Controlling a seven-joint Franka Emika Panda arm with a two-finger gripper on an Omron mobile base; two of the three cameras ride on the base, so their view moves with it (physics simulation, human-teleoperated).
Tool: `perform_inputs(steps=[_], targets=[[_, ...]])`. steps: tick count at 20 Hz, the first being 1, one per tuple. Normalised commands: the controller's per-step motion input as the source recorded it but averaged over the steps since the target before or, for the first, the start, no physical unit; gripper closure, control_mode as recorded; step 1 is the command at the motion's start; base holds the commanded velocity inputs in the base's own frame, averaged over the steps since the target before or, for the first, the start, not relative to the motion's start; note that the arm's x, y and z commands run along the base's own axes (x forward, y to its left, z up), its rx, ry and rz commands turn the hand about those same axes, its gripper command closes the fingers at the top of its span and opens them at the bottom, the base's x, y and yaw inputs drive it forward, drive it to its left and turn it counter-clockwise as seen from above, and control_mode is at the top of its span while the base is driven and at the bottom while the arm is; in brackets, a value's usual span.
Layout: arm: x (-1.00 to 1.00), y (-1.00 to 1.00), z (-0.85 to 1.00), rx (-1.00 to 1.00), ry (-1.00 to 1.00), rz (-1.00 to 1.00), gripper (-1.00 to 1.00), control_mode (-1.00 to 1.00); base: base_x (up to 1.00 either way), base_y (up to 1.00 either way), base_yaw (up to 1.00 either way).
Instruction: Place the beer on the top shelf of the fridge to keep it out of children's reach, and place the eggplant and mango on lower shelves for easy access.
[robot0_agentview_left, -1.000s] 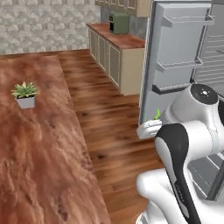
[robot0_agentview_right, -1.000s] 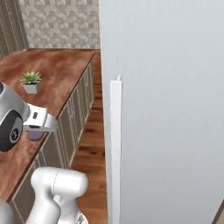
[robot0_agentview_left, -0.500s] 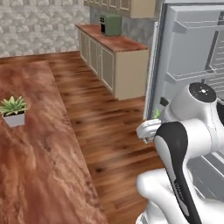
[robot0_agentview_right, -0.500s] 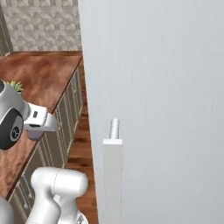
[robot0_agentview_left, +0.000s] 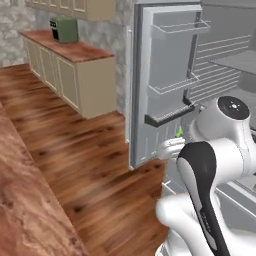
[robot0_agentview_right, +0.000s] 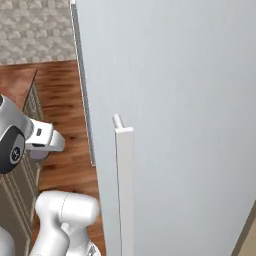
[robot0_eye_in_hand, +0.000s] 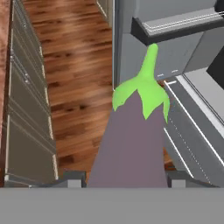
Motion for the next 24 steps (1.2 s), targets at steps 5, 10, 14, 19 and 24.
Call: perform_inputs(steps=[5, 10, 14, 19, 24], targets=[[0.0, 0.0, 0.0, 0.0, 0.0, 0.0, 1.0, 1.0, 0.75, 0.05, -0.43], [0.0, 0.0, 0.0, 0.0, 0.0, 0.0, 1.0, 1.0, 0.66, 0.06, -0.44], [0.0, 0.0, 0.0, 0.0, 0.0, 0.0, 1.0, 1.0, 0.59, 0.24, -0.48], [0.0, 0.0, 0.0, 0.0, 0.0, 0.0, 1.0, 1.0, 0.44, 0.33, -0.5], [0.0, 0.0, 0.0, 0.0, 0.0, 0.0, 1.0, 1.0, 0.26, 0.02, -0.56]])
